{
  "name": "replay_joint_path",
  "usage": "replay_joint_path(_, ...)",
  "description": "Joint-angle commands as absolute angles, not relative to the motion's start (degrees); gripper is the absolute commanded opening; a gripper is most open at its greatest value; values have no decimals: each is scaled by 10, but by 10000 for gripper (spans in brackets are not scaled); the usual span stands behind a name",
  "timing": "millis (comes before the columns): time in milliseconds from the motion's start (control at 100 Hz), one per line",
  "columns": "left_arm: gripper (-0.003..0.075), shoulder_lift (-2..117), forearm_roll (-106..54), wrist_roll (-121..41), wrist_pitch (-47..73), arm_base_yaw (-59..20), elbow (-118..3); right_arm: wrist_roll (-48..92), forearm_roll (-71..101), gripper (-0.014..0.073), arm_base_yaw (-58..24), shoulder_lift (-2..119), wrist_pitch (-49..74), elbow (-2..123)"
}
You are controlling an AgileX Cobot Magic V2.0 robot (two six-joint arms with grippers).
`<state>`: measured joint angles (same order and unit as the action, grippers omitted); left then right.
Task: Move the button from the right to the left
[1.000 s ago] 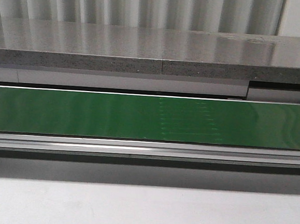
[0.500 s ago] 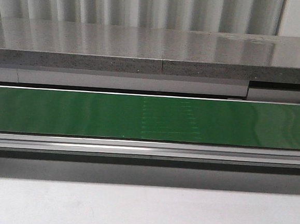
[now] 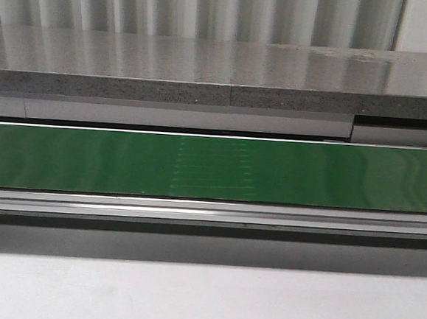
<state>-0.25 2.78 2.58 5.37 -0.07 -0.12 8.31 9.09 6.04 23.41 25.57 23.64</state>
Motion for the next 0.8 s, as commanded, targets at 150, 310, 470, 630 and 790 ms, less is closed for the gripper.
replay_joint_path(150, -20, -23, 24, 32, 7, -4, 13, 62, 79, -67, 7, 141, 62, 113)
replay_joint_path(310, -20, -23, 24, 32, 8, -4, 13, 8, 47, -67, -3, 71, -19, 32)
replay_joint_path(470, -20, -23, 24, 32, 8, -4, 13, -32, 26, -67, -3, 21, -17, -6)
replay_joint_path(630, -20, -23, 24, 32, 8, -4, 13, -46, -9, -67, -3, -2, -20, -6)
replay_joint_path(790, -20, -23, 24, 32, 8, -4, 13, -72, -16, -67, -3, -6, -21, -6)
